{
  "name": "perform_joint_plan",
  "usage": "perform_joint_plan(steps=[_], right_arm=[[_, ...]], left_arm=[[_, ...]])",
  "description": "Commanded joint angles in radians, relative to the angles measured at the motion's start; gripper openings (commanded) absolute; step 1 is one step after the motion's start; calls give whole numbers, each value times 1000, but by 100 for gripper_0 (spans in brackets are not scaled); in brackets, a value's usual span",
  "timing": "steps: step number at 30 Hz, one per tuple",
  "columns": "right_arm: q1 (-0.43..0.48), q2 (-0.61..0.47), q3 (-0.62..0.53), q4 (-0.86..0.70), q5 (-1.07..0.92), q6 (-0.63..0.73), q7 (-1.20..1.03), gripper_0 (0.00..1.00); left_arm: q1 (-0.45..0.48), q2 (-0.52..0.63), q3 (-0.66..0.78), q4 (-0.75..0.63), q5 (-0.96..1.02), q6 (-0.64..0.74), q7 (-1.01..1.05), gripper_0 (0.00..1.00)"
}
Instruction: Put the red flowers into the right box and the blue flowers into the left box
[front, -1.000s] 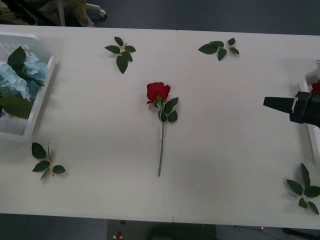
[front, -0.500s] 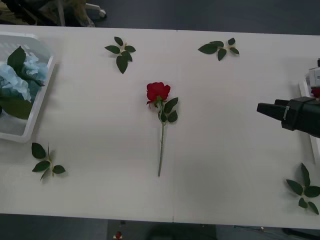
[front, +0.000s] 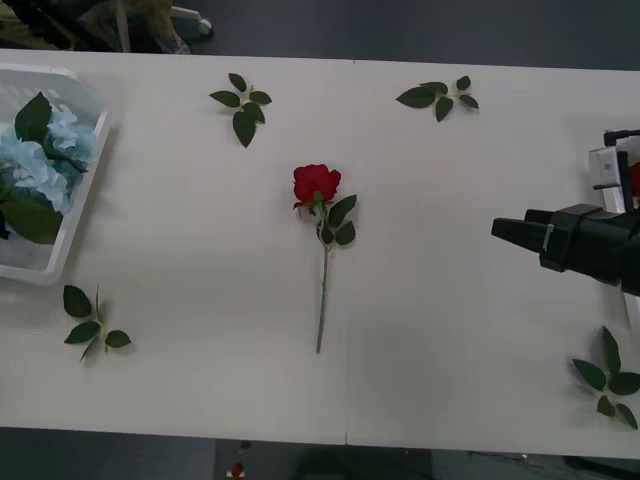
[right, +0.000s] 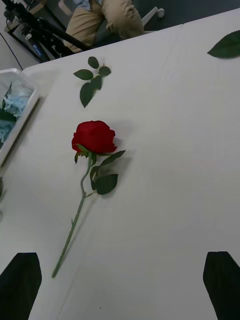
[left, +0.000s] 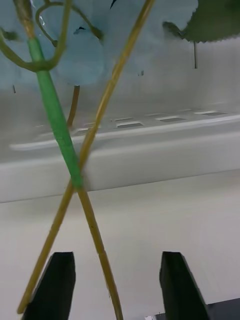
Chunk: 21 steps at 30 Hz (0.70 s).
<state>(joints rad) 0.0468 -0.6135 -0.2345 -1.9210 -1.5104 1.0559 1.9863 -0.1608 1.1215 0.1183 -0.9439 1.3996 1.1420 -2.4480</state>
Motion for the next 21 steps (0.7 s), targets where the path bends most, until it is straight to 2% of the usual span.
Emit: perform_joint_plan(steps=[1,13,17,21], right_arm=[[-21,-5,-2,-33,-1,-8,45,95],[-25,-3,4,-33,-2,-8,46,95],[-24,-3,4,-33,-4,-8,45,95],[-24,-5,3,-33,-5,-10,45,95]], left_arm=[[20,20,14,4,15,-2,47,100],[20,21,14,2,144,21,-147,100],[20,46,15,-9,271,117,-226,100],[20,60,15,-78,389,205,-236,100]])
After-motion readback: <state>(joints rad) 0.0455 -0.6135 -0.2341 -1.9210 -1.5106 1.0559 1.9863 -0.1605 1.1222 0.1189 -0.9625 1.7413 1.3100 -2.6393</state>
